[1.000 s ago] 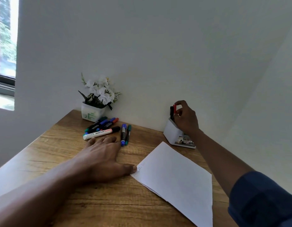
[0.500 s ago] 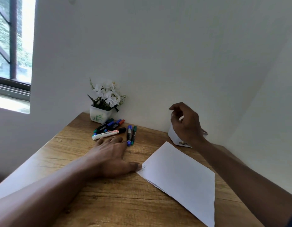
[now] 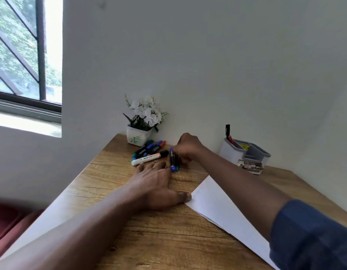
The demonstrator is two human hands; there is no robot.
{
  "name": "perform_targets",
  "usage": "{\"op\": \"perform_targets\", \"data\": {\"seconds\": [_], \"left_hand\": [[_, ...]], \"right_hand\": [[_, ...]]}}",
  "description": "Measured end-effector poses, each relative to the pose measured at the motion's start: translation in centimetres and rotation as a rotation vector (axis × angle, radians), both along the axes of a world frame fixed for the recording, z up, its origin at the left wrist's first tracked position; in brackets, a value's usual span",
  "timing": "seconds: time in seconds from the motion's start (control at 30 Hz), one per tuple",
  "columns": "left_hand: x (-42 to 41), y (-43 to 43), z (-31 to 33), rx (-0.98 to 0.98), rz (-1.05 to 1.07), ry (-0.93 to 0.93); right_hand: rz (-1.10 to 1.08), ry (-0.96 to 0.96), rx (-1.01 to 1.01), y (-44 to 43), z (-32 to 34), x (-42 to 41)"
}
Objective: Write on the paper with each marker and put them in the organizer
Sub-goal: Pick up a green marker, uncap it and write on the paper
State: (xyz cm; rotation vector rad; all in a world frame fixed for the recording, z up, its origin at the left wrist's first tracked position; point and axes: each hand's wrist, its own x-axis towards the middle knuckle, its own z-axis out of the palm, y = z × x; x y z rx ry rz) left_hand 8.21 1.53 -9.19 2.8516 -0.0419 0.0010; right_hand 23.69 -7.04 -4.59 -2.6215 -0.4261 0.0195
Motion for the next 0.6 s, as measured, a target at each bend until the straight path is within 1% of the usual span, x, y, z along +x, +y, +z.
{"op": "perform_targets", "data": {"seconds": [0.17, 0.23, 0.3, 0.43, 0.5, 0.6], "left_hand": [[0.1, -0.1, 0.0, 0.005, 0.001, 0.004], [0.1, -0.1, 0.0, 0.002, 0.0, 0.003], [0.1, -0.1, 0.0, 0.003, 0.001, -0.001], [0.0, -0.2, 0.2, 0.001, 0.002, 0.017], [0.0, -0.1, 0.2, 0.003, 0.001, 0.022], [0.1, 0.0, 0.1, 0.014, 0.0, 0.021]], "right_hand": [[-0.038, 0.139, -0.023, 0.7, 0.9, -0.2], [-0.037, 0.149, -0.062, 0.5, 0.7, -0.1], [-0.044, 0.124, -0.078, 0.2, 0.4, -0.1], [-0.056, 0.051, -0.047, -0.8, 0.5, -0.5], [-0.053, -0.003, 0.017, -2.0, 0.8, -0.5], [-0.021, -0.102, 0.17, -5.0, 2.0, -1.3]]}}
